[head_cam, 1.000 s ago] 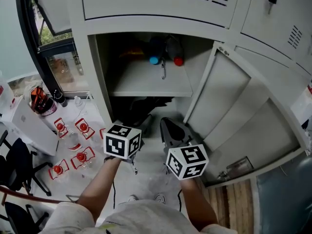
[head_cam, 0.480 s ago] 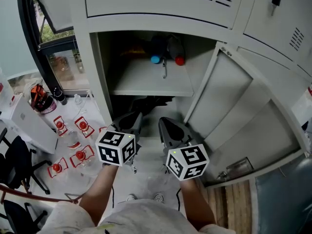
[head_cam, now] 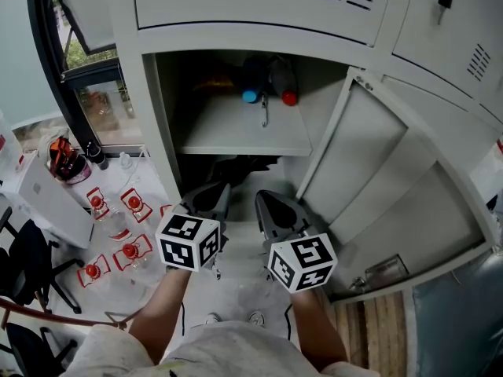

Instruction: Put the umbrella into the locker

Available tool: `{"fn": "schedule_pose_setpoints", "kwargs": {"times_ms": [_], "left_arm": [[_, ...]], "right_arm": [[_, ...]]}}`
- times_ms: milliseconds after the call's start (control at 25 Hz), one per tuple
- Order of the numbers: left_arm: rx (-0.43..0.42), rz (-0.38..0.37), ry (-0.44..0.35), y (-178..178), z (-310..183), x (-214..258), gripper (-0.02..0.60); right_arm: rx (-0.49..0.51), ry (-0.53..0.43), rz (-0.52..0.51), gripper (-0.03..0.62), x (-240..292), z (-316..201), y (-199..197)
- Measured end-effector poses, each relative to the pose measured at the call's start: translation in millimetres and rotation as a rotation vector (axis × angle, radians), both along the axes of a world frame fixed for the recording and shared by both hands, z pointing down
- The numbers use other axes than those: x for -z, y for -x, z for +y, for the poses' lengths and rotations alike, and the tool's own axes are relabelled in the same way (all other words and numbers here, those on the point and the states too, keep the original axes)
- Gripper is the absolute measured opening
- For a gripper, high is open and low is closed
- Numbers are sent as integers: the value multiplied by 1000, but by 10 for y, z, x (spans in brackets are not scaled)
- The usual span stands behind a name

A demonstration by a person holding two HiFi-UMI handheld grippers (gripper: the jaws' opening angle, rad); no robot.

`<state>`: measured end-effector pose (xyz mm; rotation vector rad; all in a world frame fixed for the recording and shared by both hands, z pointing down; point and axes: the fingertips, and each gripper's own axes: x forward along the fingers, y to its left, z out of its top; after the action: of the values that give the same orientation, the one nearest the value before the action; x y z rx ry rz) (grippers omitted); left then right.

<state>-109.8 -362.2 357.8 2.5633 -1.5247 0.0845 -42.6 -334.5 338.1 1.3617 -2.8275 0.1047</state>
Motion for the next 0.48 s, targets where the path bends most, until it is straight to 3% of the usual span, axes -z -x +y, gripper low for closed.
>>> {"fn": "schedule_pose_setpoints", "kwargs": {"times_ms": [480], "left_arm": [[-11, -12, 6, -61, 17, -9, 8]], "right_arm": [[-7, -4, -2, 3, 8, 1, -30]]}}
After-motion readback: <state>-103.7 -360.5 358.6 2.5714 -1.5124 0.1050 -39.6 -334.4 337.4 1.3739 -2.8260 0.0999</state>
